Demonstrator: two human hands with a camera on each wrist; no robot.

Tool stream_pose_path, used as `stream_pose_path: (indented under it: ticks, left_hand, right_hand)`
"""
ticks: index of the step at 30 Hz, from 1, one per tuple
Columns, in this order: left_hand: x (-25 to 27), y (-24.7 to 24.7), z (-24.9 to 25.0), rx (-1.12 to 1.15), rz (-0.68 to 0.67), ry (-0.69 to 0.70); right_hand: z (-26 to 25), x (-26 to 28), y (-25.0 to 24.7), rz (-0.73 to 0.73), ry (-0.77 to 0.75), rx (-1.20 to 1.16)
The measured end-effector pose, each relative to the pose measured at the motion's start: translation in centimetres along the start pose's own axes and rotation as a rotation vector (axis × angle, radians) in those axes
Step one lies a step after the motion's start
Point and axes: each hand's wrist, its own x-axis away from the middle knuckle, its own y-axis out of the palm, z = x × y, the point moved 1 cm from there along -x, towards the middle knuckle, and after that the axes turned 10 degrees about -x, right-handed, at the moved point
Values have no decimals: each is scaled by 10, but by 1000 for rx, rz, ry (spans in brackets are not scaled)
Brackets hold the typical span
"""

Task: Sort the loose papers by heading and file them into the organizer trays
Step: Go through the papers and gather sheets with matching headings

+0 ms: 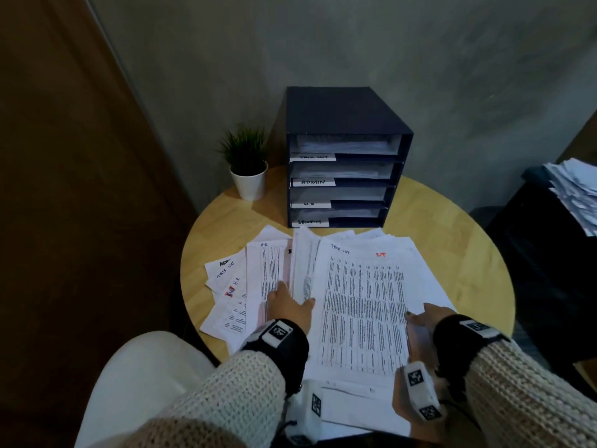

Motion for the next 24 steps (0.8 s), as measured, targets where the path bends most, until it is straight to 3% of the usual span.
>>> stream_pose_path:
  ticks: [5,11,14,18,22,24]
  left_hand:
    - [-10,-6,-14,-186,1,-17]
    - [-12,-2,-8,109,3,116]
    - [0,4,-2,64,4,255]
    - [25,7,12,326,-90,460]
    - [18,2,10,374,46,280]
    - [4,-3,3,204,36,177]
  right_hand:
    - [1,-1,0,1,-14,1]
    - [-2,-2,1,-35,-21,-8]
    - [-4,-3,1,-37,-11,-19]
    - [-6,-1,-1,-29,3,0]
    - [-6,-1,0,-17,-2,10]
    - [-6,-1,0,-11,0,8]
